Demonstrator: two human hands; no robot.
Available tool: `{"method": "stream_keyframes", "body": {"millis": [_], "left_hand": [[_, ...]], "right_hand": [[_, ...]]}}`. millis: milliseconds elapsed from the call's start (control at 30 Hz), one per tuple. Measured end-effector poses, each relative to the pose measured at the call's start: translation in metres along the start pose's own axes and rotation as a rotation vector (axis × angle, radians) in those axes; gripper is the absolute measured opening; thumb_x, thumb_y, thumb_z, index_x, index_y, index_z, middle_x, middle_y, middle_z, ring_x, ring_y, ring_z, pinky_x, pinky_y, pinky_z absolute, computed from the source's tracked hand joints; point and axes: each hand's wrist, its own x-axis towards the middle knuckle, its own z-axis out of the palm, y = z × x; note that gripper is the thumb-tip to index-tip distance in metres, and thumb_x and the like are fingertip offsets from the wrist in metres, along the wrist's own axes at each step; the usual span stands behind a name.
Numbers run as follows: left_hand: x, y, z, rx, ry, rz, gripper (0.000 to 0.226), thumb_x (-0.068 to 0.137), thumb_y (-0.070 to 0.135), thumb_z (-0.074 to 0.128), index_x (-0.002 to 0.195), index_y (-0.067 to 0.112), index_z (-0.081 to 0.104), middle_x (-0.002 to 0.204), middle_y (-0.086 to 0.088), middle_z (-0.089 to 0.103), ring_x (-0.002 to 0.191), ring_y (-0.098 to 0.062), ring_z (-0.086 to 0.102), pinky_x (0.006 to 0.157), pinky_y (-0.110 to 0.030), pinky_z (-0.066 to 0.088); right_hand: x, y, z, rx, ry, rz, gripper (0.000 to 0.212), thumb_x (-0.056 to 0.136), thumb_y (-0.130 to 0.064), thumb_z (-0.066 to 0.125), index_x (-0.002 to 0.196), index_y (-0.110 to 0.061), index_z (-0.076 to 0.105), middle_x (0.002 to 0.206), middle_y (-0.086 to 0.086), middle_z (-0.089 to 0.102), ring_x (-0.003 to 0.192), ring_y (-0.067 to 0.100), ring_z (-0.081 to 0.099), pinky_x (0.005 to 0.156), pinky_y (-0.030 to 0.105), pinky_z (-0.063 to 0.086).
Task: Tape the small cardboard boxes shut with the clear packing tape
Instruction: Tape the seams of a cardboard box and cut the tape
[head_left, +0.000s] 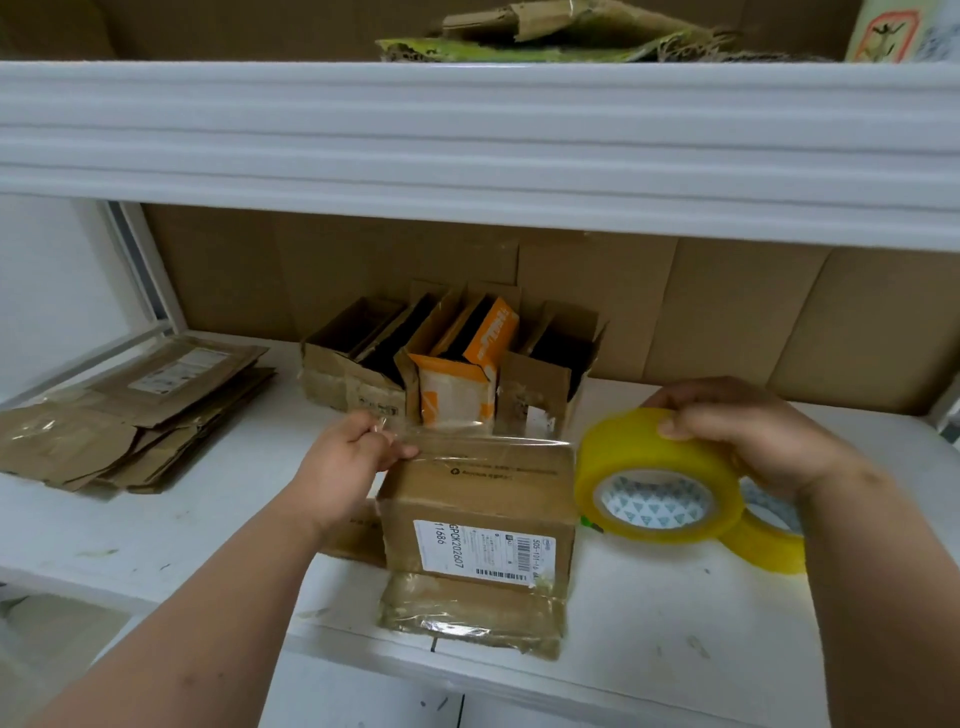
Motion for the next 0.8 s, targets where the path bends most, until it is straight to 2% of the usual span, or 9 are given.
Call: {"method": "stream_keyframes", "body": {"millis": [67, 133, 233, 333, 400, 467, 567, 667, 800], "left_hand": [[-0.002, 0.002, -0.001, -0.089, 0.013, -0.022, 0.021, 0.101, 0.008, 0.041, 0.107, -0.007, 0.054, 0.087, -0.011, 0.077, 0.101, -0.024, 0.069, 0.100, -0.037, 0.049], [-0.002, 0.002, -0.001, -0.211, 0.043, -0.058, 0.019, 0.100, 0.003, 0.035, 0.101, -0.007, 0.051, 0.079, -0.012, 0.076, 0.101, -0.029, 0.070, 0.093, -0.032, 0.052], [0.001, 0.006, -0.002, -0.296, 0.054, -0.112, 0.018, 0.099, 0.002, 0.033, 0.095, 0.000, 0.050, 0.075, -0.012, 0.075, 0.100, -0.031, 0.070, 0.098, -0.038, 0.051], [0.001, 0.008, -0.003, -0.418, 0.060, -0.168, 0.022, 0.098, -0.002, 0.031, 0.089, -0.003, 0.051, 0.080, -0.020, 0.074, 0.098, -0.032, 0.070, 0.096, -0.038, 0.053], [0.002, 0.004, -0.002, -0.523, 0.090, -0.219, 0.027, 0.097, -0.004, 0.030, 0.099, -0.011, 0.056, 0.095, -0.031, 0.071, 0.100, -0.036, 0.069, 0.098, -0.041, 0.053], [0.006, -0.003, -0.003, -0.627, 0.115, -0.276, 0.035, 0.097, -0.003, 0.031, 0.127, -0.017, 0.044, 0.112, -0.038, 0.063, 0.111, -0.042, 0.064, 0.098, -0.046, 0.053], [0.010, -0.003, -0.002, -0.707, 0.126, -0.311, 0.045, 0.097, -0.004, 0.031, 0.141, -0.015, 0.032, 0.119, -0.036, 0.060, 0.114, -0.041, 0.063, 0.083, -0.042, 0.058], [0.011, -0.004, -0.002, -0.758, 0.118, -0.301, 0.047, 0.096, -0.004, 0.029, 0.142, -0.016, 0.030, 0.120, -0.036, 0.060, 0.109, -0.038, 0.066, 0.082, -0.035, 0.058], [0.012, -0.007, -0.001, -0.743, 0.118, -0.315, 0.038, 0.095, -0.004, 0.028, 0.127, -0.015, 0.045, 0.111, -0.035, 0.065, 0.099, -0.035, 0.069, 0.082, -0.030, 0.060]], "right_hand": [[0.002, 0.001, 0.001, -0.045, -0.018, 0.018, 0.060, 0.043, -0.050, 0.074, 0.094, -0.019, 0.074, 0.085, 0.006, 0.074, 0.080, 0.025, 0.070, 0.061, 0.028, 0.049], [0.004, -0.002, 0.004, -0.172, -0.010, 0.021, 0.051, 0.052, -0.053, 0.073, 0.093, -0.022, 0.072, 0.085, 0.002, 0.073, 0.079, 0.020, 0.069, 0.059, 0.026, 0.048], [0.005, -0.004, 0.006, -0.413, -0.018, 0.066, 0.043, 0.060, -0.058, 0.066, 0.091, -0.028, 0.070, 0.089, -0.004, 0.070, 0.083, 0.015, 0.066, 0.066, 0.027, 0.047], [0.009, -0.002, 0.011, -0.468, -0.035, 0.114, 0.029, 0.076, -0.054, 0.076, 0.092, -0.031, 0.070, 0.093, -0.004, 0.070, 0.086, 0.014, 0.066, 0.072, 0.030, 0.051], [0.012, -0.001, 0.016, -0.502, -0.053, 0.129, 0.018, 0.084, -0.046, 0.072, 0.091, -0.030, 0.070, 0.093, -0.005, 0.070, 0.086, 0.013, 0.067, 0.073, 0.029, 0.052], [0.016, -0.001, 0.023, -0.545, -0.058, 0.153, 0.018, 0.085, -0.044, 0.071, 0.092, -0.028, 0.070, 0.093, -0.004, 0.070, 0.085, 0.012, 0.066, 0.070, 0.027, 0.050], [0.020, -0.003, 0.028, -0.556, -0.037, 0.187, 0.019, 0.085, -0.043, 0.072, 0.091, -0.025, 0.070, 0.093, -0.003, 0.069, 0.085, 0.013, 0.065, 0.069, 0.027, 0.050], [0.021, -0.003, 0.030, -0.561, -0.038, 0.205, 0.020, 0.084, -0.041, 0.073, 0.091, -0.023, 0.071, 0.092, -0.001, 0.069, 0.086, 0.015, 0.065, 0.076, 0.032, 0.053], [0.023, 0.001, 0.034, -0.568, -0.044, 0.235, 0.021, 0.084, -0.041, 0.073, 0.089, -0.021, 0.070, 0.093, 0.000, 0.069, 0.089, 0.016, 0.065, 0.081, 0.034, 0.053]]}}
